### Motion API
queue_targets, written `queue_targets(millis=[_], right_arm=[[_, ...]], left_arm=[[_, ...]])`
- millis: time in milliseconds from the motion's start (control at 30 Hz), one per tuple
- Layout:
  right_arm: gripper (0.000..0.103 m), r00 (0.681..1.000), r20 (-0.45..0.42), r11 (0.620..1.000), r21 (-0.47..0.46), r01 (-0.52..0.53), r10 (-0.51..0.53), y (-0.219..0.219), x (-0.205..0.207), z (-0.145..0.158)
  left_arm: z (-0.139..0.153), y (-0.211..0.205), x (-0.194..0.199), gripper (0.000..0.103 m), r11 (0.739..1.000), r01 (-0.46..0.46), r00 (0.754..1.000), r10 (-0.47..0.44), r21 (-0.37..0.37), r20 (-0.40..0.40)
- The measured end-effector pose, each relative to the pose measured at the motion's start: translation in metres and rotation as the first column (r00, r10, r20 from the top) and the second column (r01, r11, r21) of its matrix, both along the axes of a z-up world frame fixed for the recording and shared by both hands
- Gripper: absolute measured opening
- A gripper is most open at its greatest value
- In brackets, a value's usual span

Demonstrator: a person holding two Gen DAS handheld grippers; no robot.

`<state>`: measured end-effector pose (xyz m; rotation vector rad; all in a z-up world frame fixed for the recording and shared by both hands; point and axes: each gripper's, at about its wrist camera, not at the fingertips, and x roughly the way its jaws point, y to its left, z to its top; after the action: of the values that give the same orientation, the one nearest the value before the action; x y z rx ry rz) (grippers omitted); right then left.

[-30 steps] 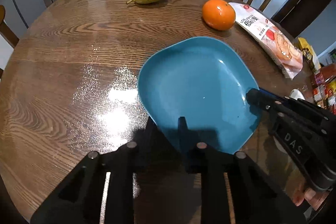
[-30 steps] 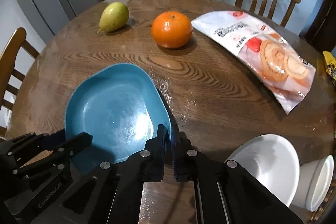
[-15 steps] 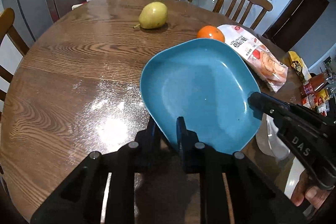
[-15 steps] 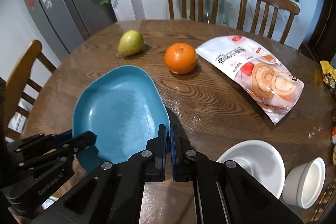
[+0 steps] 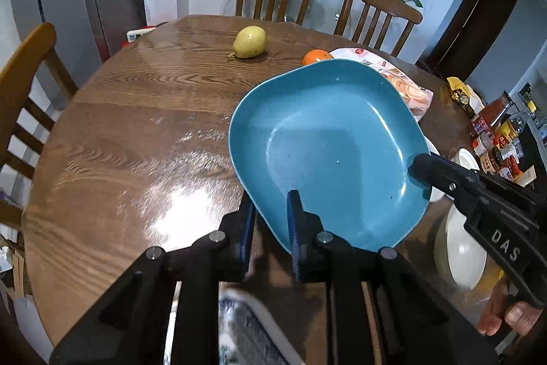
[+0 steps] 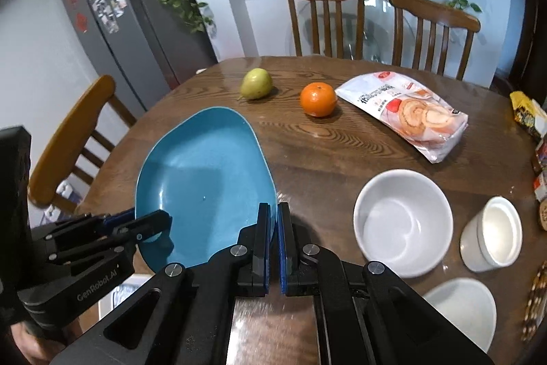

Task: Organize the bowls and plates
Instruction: 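Lift the teal plate and carry it over the blue-patterned plate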

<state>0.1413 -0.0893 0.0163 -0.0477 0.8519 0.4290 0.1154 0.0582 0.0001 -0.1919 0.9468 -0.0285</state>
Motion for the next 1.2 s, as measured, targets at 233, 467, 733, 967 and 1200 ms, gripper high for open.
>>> queue_targets(millis=[233, 467, 733, 967, 1200], right_arm=[[0.005, 0.999, 0.006, 0.999, 0.033, -0.032, 0.032, -0.004, -0.036, 0.002], [0.005, 0.998, -0.015, 0.996, 0.055, -0.063, 0.064, -0.008, -0.062, -0.003], [0.005, 0.99, -0.034, 0.99, 0.048, -0.132, 0.134, 0.0, -0.092, -0.016], [0.005, 0.98, -0.057, 0.981, 0.044, -0.187, 0.189, 0.012, -0.111, -0.028], [0.005, 0.97, -0.077, 0.973, 0.04, -0.229, 0.232, 0.023, -0.121, -0.034]], left_arm=[[0.006, 0.0, -0.035, 0.016, 0.999, -0.025, 0.999, 0.024, 0.022, 0.021], [0.004, 0.0, -0.069, 0.016, 0.998, -0.054, 0.998, 0.053, 0.04, 0.021], [-0.003, 0.006, -0.101, 0.016, 0.992, -0.116, 0.993, 0.117, 0.056, -0.003], [-0.011, 0.015, -0.124, 0.016, 0.983, -0.169, 0.985, 0.171, 0.068, -0.02], [-0.017, 0.021, -0.143, 0.015, 0.976, -0.203, 0.978, 0.205, 0.076, -0.029]])
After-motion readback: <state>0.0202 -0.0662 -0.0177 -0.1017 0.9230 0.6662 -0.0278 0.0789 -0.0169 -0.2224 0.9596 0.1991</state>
